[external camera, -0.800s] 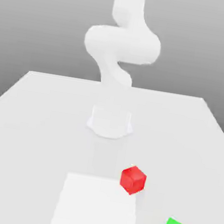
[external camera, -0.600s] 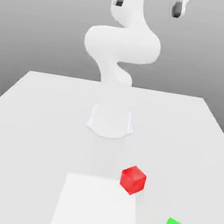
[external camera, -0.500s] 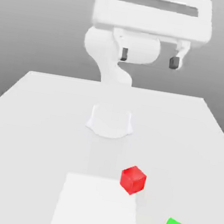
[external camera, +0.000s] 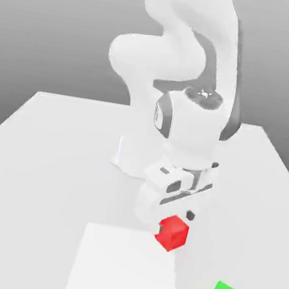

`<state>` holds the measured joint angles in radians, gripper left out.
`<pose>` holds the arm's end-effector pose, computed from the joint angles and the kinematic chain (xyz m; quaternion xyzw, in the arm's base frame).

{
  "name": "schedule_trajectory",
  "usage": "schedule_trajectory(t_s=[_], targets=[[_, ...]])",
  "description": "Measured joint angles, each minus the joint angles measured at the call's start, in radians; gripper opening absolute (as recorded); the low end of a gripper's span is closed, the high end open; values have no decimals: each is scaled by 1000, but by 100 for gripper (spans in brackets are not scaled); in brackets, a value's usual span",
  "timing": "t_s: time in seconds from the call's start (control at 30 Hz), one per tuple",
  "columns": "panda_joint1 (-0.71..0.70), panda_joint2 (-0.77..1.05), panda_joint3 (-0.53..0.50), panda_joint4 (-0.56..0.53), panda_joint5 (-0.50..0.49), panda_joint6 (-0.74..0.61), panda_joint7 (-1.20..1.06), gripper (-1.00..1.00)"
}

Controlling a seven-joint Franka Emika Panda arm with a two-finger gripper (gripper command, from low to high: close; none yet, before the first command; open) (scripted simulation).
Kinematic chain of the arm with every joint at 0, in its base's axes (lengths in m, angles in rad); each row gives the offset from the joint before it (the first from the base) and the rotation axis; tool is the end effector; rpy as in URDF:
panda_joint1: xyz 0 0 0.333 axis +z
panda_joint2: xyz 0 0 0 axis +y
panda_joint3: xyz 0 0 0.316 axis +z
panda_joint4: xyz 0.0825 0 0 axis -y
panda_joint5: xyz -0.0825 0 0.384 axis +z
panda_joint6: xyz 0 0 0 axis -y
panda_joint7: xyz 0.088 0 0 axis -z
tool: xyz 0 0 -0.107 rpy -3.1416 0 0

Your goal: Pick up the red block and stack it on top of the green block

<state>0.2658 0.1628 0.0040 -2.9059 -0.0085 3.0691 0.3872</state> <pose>0.3187 0.0890 0.1475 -0.9985 0.0545 -0.0002 0.0001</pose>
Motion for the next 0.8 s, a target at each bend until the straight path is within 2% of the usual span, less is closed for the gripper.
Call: schedule_trajectory(t_s=[0.23, 0.5, 0.8], targets=[[-2, 6, 1, 1, -5, 5, 4, -100], [-2, -251, 7, -32, 10, -220, -12, -100], [40, -123, 21, 262, 3, -386, -352, -100]])
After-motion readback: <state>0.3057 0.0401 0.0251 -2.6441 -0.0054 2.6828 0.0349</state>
